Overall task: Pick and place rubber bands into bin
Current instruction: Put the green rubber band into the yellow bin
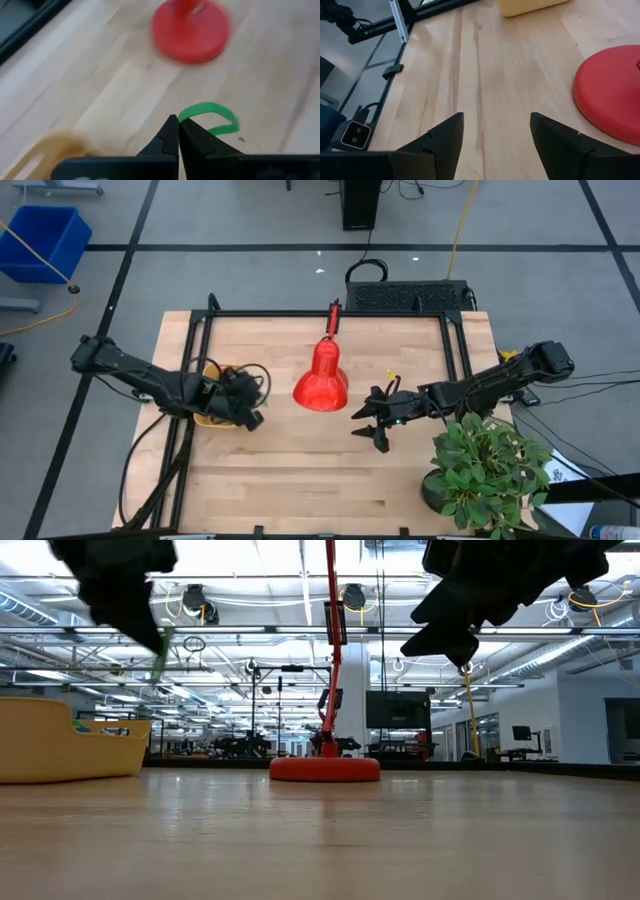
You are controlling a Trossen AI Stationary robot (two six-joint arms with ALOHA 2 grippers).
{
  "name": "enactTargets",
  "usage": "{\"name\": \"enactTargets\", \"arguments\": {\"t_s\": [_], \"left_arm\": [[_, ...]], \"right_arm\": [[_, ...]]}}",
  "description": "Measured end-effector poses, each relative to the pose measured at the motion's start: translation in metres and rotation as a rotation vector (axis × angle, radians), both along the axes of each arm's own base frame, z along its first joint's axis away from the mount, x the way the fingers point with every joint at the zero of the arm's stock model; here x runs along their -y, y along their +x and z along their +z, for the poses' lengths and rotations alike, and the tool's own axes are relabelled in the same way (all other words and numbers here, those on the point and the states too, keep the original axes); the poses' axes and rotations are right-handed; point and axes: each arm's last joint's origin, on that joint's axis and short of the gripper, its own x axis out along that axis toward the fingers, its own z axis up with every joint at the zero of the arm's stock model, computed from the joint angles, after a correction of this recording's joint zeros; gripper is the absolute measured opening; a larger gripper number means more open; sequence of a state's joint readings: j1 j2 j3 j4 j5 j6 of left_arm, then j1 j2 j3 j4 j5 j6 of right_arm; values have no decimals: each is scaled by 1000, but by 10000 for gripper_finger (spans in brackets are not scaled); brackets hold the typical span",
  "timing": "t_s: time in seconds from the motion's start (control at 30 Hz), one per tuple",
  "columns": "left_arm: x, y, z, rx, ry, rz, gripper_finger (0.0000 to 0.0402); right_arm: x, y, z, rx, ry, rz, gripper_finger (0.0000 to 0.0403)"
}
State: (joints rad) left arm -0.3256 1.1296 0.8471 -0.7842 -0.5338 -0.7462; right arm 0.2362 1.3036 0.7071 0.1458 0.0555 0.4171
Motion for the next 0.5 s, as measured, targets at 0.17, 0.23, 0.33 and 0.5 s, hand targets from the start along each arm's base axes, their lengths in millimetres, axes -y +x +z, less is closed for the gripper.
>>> {"name": "enactTargets", "arguments": {"t_s": [0.17,0.23,0.33,0.5], "left_arm": [[-8,-25,-4,-124,-61,211,4],[-11,-34,-7,-173,-84,300,5],[-13,-42,-10,-249,-109,420,3],[-19,-52,-15,-382,-165,613,7]], "right_arm": [[3,1,0,1,-12,-3,223],[4,1,0,1,-12,-9,224],[7,1,0,1,-12,-19,224],[10,2,0,1,-12,-33,224]]}}
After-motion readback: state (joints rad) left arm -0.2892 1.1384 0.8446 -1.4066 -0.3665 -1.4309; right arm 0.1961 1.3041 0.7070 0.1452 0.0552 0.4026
